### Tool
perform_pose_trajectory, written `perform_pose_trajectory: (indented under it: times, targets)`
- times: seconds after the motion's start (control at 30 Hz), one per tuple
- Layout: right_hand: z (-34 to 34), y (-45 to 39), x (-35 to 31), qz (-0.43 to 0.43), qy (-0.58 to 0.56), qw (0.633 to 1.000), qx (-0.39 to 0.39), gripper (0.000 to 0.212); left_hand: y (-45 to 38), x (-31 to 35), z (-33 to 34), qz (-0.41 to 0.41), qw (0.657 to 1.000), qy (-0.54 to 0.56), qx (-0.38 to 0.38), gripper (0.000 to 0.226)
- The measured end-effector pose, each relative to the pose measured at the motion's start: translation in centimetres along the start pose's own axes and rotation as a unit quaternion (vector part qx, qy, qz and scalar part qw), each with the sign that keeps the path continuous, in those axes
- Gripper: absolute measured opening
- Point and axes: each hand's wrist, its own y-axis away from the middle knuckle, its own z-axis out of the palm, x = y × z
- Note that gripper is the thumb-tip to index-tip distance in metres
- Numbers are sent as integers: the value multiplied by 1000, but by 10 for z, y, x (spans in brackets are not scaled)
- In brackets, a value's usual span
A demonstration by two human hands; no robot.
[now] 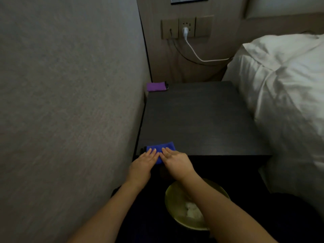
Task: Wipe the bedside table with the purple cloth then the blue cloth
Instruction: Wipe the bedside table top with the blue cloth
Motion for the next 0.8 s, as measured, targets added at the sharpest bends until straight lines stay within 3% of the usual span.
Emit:
perform_pose_trajectory:
  times: [0.13, 0.2, 0.27, 0.33, 0.4, 0.5, 0.53, 0.57, 0.63, 0.73, 0.8]
  targets:
    - [-9, 23, 20, 14, 0, 1000, -15, 54, -3, 40, -14, -32, 999, 27, 15, 62]
    - [-21, 36, 31, 46, 8, 999, -19, 49, -8, 60, -19, -58, 993, 99, -14, 61]
    - [-26, 48, 43, 63, 7, 997, -49, 45, -7, 76, -20, -77, 969, 230, 34, 56]
    - [-32, 61, 49, 101, -27, 993, -57, 46, -5, 94, -29, -170, 877, 427, 139, 45]
    - [-37, 75, 52, 127, -45, 990, -42, 47, -6, 107, -35, -312, 723, 581, 207, 32]
    - [-34, 103, 52, 113, -51, 992, -19, 51, -11, 118, -35, -430, 542, 717, 84, 20]
    - [-32, 112, 53, 115, -46, 992, -20, 51, -12, 122, -34, -428, 496, 755, 40, 23]
    - [-38, 118, 51, 117, -61, 991, -31, 52, -12, 126, -32, -421, 476, 773, 10, 29]
    - [-45, 127, 52, 120, -68, 990, -29, 51, -13, 135, -32, -408, 498, 765, -27, 36]
    - [-50, 143, 65, 139, -117, 982, -51, 53, -17, 145, -36, -378, 553, 743, -10, 28]
    - [-55, 154, 73, 186, -152, 971, -14, 51, -18, 148, -41, -351, 609, 711, -1, 23]
